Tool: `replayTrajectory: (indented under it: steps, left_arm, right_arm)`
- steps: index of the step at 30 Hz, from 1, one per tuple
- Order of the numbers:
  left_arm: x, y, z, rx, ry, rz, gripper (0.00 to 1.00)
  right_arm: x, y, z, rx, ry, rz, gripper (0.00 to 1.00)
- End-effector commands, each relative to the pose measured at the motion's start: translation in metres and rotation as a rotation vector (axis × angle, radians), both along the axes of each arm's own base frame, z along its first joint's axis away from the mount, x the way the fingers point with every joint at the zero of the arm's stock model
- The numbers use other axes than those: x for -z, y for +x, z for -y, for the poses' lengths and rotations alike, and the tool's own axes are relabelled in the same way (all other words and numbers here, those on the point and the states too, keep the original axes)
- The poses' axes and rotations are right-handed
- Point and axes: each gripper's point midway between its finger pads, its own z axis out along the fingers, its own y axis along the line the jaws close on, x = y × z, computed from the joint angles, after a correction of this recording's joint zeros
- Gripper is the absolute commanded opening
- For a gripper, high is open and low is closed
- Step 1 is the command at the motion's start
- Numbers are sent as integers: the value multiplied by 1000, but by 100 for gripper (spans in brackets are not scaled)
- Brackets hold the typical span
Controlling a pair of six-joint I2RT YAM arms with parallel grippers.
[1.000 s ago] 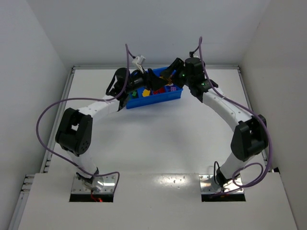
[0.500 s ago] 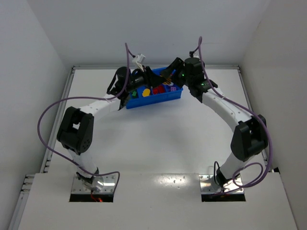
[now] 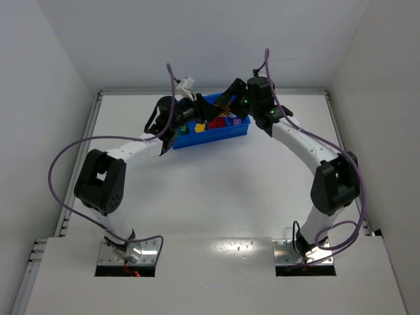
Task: Sort the legos into containers by color
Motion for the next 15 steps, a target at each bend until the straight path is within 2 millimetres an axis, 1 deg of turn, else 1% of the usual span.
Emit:
replayTrajectory:
  steps: [1,2,3,4,5,6,7,8,9,10,11,12,13,14,15]
  left_arm:
    - [-10,-33,6,69,14,27,0]
    - [-14,-35,5,68,19,38,0]
    - [-16,-37,4,68,18,41,0]
    - [-8,-38,3,68,33,30,0]
    - [-10,-40,2,69,34,27,0]
    - [-4,-41,1,69,39,16,0]
    - [-9,-43,1,69,35,26,0]
    - [-4,-44,0,69,40,15,0]
    - [-2,-44,-2,60,47,19,0]
    - [-6,-45,-3,59,52,42,0]
    - [0,-44,-5,48,74,27,0]
    - [-4,-40,-11,28,84,44,0]
    - [-5,-34,-18,11,106,65,0]
    - [-2,-26,-26,-29,130,49,0]
    - [-12,-18,-31,-55,138,66,0]
  right_arm:
    - [-62,41,24,119,47,193,7]
    - [-63,45,25,130,45,196,7]
    - [-64,50,30,142,45,200,7]
    - [-66,51,30,142,49,208,7]
    - [-70,54,35,153,52,216,7]
    - [-70,54,35,153,52,217,7]
    - [-70,59,41,171,48,218,7]
    - [-70,59,41,168,40,221,7]
    - [-70,61,46,177,39,221,7]
    - [-69,62,51,184,30,225,7]
    - [-74,61,52,181,23,237,7]
    - [-76,60,57,177,12,238,7]
    - [-71,58,64,183,-7,233,7]
    - [-68,51,68,171,-46,242,7]
    - [-65,44,69,154,-70,240,7]
